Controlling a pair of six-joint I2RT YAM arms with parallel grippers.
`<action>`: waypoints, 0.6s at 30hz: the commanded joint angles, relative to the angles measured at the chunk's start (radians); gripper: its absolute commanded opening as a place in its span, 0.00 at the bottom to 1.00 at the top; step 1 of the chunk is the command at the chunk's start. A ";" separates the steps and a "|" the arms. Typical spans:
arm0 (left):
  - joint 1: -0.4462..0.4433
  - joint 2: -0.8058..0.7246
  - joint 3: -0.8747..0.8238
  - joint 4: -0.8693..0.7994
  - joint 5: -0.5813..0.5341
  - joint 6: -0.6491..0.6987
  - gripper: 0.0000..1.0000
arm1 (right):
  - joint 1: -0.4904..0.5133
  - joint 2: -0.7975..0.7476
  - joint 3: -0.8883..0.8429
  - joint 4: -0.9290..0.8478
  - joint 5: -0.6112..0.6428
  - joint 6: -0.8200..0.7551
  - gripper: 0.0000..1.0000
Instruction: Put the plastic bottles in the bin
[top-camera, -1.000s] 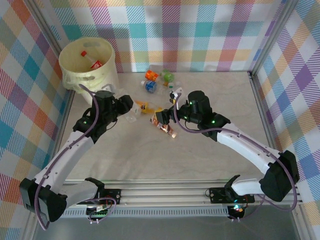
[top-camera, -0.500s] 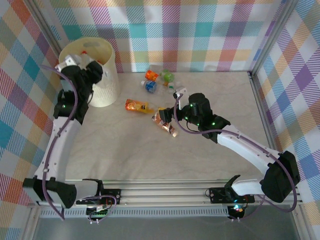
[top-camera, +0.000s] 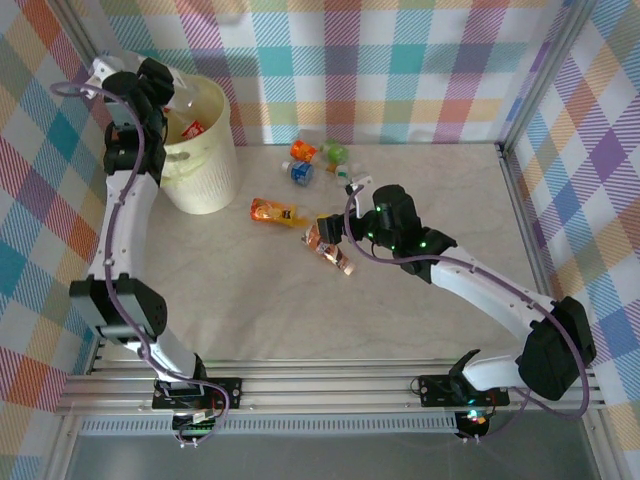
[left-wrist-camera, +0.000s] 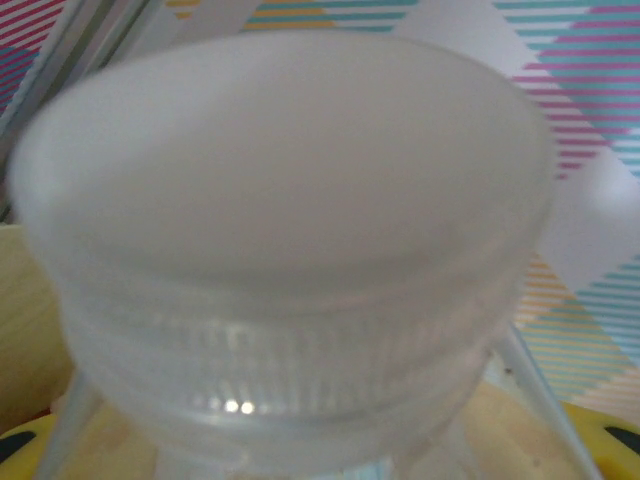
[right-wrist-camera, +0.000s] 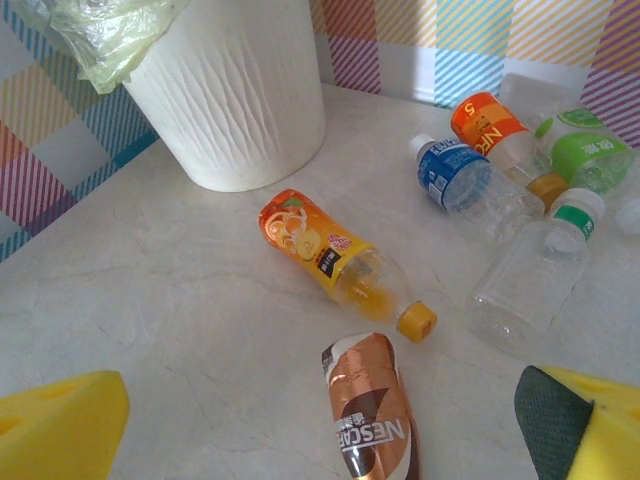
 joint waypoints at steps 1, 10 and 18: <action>0.032 0.076 0.121 -0.031 -0.053 -0.051 0.56 | 0.002 0.000 0.042 -0.026 0.018 0.016 1.00; 0.077 0.274 0.316 -0.134 -0.139 -0.148 0.55 | 0.001 -0.007 0.032 -0.056 0.032 0.037 1.00; 0.089 0.355 0.409 -0.285 -0.206 -0.152 0.65 | 0.001 -0.001 0.037 -0.056 0.022 0.034 1.00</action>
